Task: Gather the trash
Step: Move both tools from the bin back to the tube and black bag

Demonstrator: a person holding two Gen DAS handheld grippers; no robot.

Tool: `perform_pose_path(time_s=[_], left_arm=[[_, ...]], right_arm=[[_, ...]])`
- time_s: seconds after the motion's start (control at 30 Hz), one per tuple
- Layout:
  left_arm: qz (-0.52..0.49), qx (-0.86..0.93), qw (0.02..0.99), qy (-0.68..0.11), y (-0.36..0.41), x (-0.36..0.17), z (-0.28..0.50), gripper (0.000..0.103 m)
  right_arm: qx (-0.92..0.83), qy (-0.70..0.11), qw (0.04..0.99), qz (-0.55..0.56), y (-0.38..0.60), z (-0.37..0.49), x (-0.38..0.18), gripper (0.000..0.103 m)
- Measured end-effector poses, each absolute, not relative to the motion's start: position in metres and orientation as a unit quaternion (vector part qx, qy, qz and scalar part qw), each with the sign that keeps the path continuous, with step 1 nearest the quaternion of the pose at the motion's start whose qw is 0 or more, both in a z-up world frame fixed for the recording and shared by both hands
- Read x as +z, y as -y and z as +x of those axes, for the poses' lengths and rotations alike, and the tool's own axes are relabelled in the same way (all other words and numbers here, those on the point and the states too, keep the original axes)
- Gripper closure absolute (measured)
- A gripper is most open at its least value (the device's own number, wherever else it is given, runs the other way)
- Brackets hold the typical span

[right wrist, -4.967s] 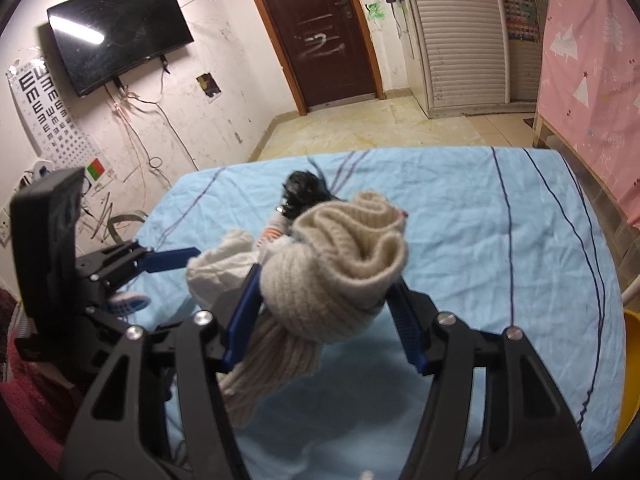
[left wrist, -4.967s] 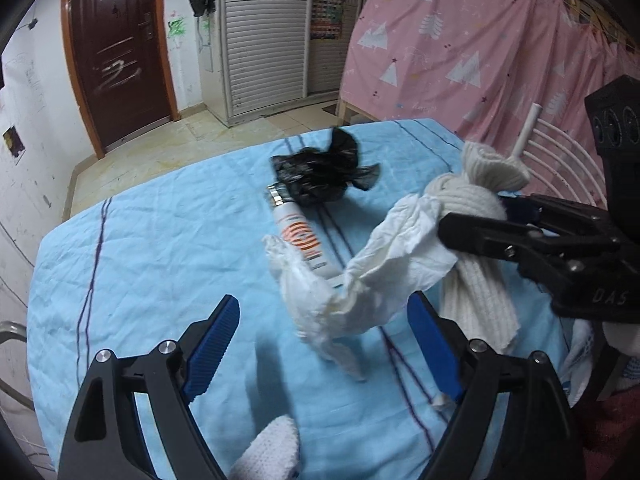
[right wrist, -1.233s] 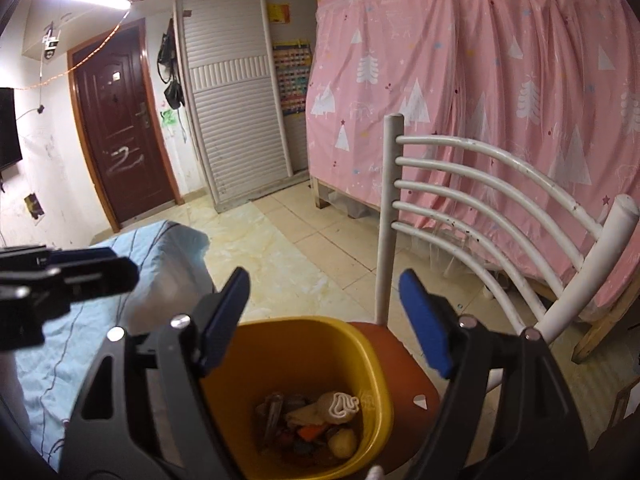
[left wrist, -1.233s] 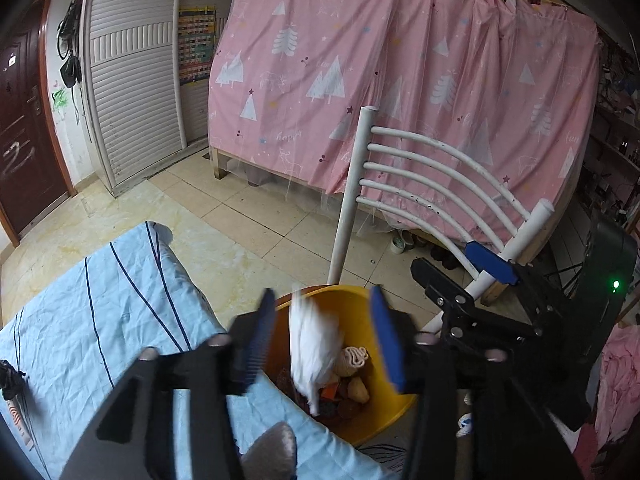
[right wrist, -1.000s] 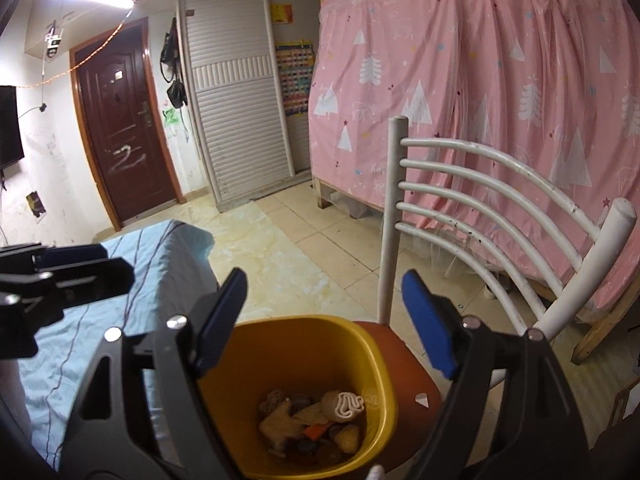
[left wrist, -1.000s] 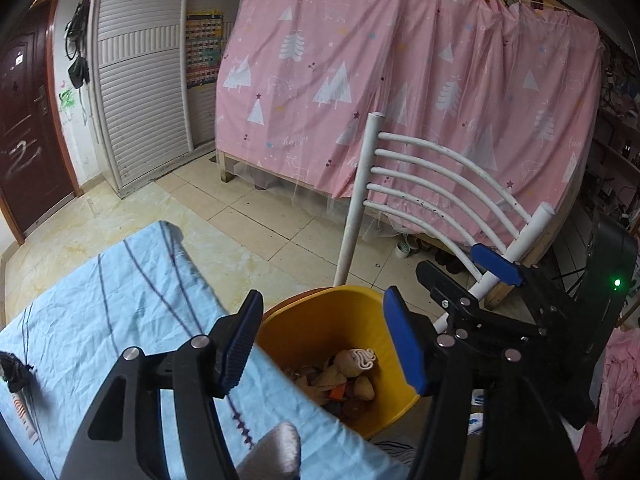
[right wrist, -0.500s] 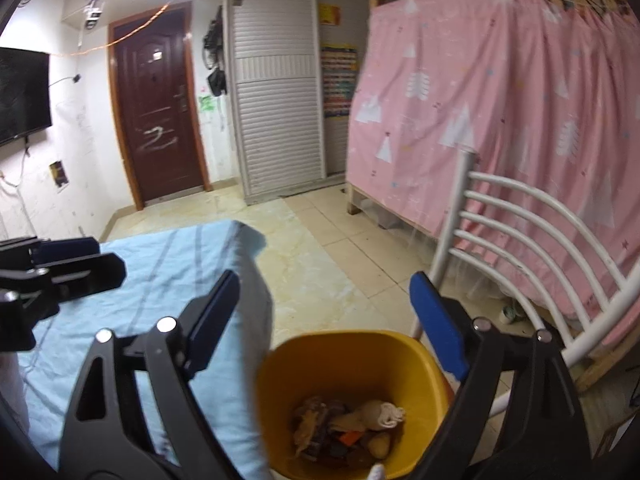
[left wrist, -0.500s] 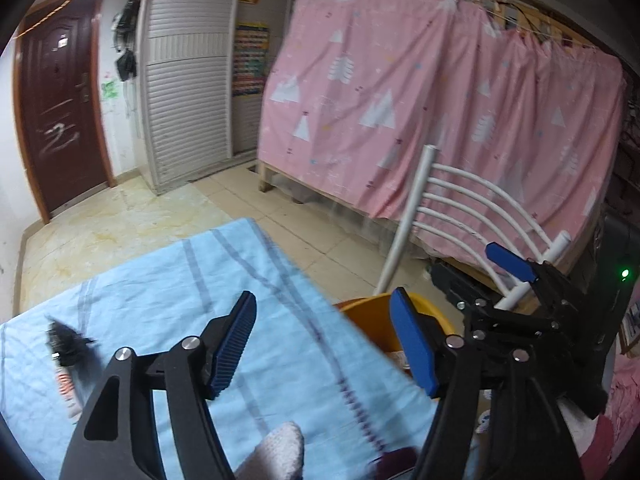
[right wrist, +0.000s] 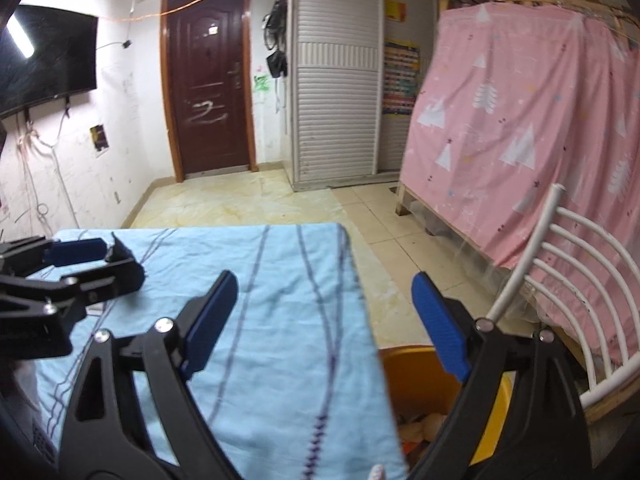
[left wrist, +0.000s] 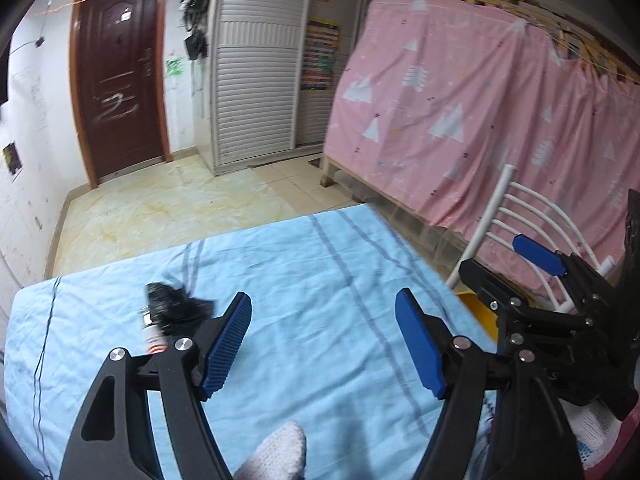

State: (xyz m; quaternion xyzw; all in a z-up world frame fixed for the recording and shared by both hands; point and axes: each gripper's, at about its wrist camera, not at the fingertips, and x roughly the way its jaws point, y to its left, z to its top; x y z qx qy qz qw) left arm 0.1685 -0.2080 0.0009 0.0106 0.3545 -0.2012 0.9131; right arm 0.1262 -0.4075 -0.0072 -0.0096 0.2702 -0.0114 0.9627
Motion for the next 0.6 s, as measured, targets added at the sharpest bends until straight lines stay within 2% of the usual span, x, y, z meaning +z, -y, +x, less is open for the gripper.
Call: perform_pose_path(time_s=[0.6], left_arm=[[-0.010,-0.126,0.901,-0.415,0.126,-0.039,0.191,0.037]], right_arm=[[0.037,-0.287,0.956,-0.057,0.324,0.148,-0.010,0.018]])
